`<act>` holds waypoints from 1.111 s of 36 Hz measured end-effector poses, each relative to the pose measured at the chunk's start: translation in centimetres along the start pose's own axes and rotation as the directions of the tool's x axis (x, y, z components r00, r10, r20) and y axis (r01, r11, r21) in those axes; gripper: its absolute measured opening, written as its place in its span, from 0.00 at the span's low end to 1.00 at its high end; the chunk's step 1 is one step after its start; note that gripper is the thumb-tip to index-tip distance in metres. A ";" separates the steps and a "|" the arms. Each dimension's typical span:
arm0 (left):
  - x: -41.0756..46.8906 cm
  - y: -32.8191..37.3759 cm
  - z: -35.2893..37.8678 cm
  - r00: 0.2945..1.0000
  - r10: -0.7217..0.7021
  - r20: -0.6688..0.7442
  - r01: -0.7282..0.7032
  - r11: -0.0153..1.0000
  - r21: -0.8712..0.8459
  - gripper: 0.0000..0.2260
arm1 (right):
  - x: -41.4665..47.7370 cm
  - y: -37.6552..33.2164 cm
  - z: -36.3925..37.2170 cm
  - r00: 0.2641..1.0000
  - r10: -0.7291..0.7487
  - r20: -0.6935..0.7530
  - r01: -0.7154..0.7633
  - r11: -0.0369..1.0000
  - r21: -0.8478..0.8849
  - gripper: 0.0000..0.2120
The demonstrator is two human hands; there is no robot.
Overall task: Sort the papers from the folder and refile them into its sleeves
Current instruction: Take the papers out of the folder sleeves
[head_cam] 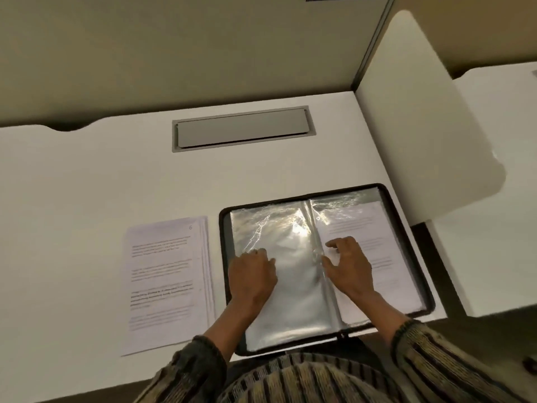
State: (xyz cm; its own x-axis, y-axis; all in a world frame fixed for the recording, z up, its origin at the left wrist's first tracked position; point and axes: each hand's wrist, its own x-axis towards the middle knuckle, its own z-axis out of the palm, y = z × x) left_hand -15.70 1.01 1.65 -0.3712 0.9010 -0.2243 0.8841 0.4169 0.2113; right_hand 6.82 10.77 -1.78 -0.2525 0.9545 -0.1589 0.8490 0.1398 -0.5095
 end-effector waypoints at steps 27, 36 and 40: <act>0.9 10.3 8.6 0.971 0.048 0.233 -0.048 0.999 -0.007 0.57 | 5.2 12.0 -7.6 0.975 0.215 -0.048 -0.218 0.973 -0.081 0.28; 1.7 10.9 7.2 0.975 -0.013 0.222 0.046 0.988 -0.148 0.43 | 5.5 12.4 -8.7 0.981 0.092 -0.171 -0.115 0.984 -0.133 0.09; 2.0 12.4 5.0 0.986 -0.101 0.129 0.138 0.937 -0.321 0.33 | 5.0 11.2 -9.1 0.978 -0.006 -0.207 0.006 1.000 0.000 0.10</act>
State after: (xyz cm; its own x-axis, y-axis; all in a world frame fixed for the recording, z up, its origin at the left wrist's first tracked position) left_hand -4.06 7.42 -0.91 -0.4191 0.8312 -0.3653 0.6861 0.5534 0.4722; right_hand 19.27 19.55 -0.56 -0.1562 0.9875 0.0227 0.8473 0.1458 -0.5108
